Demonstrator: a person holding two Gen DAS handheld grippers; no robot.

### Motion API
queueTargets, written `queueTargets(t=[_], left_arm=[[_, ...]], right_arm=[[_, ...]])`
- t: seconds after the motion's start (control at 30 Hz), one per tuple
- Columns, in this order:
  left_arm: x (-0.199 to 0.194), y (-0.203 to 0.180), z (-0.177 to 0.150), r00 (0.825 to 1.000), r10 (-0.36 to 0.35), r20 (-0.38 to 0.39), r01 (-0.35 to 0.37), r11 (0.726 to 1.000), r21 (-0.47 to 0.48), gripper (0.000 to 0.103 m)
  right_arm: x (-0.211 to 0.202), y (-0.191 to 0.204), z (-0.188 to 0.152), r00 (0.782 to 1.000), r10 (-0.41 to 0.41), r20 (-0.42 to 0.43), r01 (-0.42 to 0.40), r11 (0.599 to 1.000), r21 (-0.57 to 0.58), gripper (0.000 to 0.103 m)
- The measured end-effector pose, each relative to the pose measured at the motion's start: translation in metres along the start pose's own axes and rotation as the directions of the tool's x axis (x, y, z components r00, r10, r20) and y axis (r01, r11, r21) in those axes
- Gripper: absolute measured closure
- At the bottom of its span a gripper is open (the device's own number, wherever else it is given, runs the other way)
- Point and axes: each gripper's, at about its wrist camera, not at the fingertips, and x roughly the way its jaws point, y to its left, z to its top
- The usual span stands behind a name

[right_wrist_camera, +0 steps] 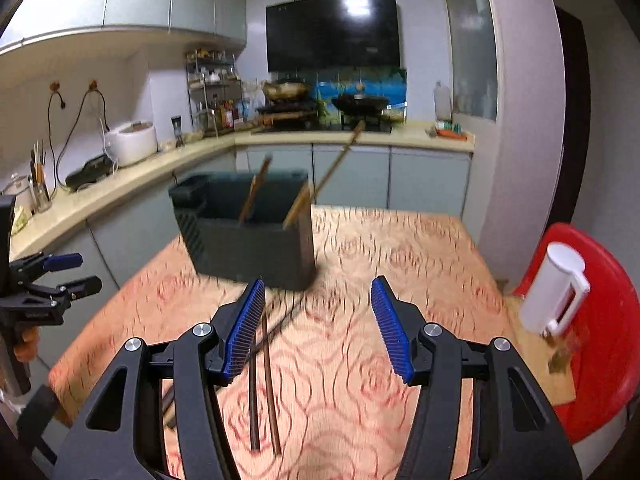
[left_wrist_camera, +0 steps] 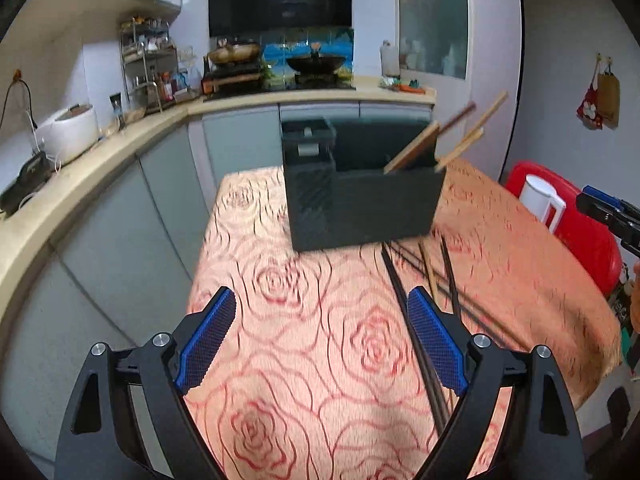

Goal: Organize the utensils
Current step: 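Withdraw both open tools back over the remaining dark chopsticks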

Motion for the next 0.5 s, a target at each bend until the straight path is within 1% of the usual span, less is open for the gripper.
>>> queueTargets(t=[0.17,0.27,0.37,0.5], left_arm=[[0.005,-0.017,-0.04,0.999,0.0,-0.04,0.002,0.999,0.055,0.018],[0.008,-0.029,-0.063,0.998,-0.009,-0.066,0.016,0.995,0.098,0.018],[0.01,-0.042,-0.08,0.996,-0.033,-0.088,0.044,0.991,0.127,0.018],[0.01,-0.052,-0.095,0.992,-0.075,-0.103,0.088,0.988,0.127,0.018]], right_arm=[[0.003,0.005,-0.027,0.999,0.005,-0.047,-0.005,1.0,0.008,0.049],[0.004,0.005,-0.034,0.998,0.012,-0.06,-0.01,1.0,0.026,0.049],[0.004,0.004,-0.038,0.998,0.017,-0.064,-0.014,0.999,0.042,0.049],[0.005,0.004,-0.043,0.997,0.023,-0.07,-0.019,0.998,0.055,0.049]])
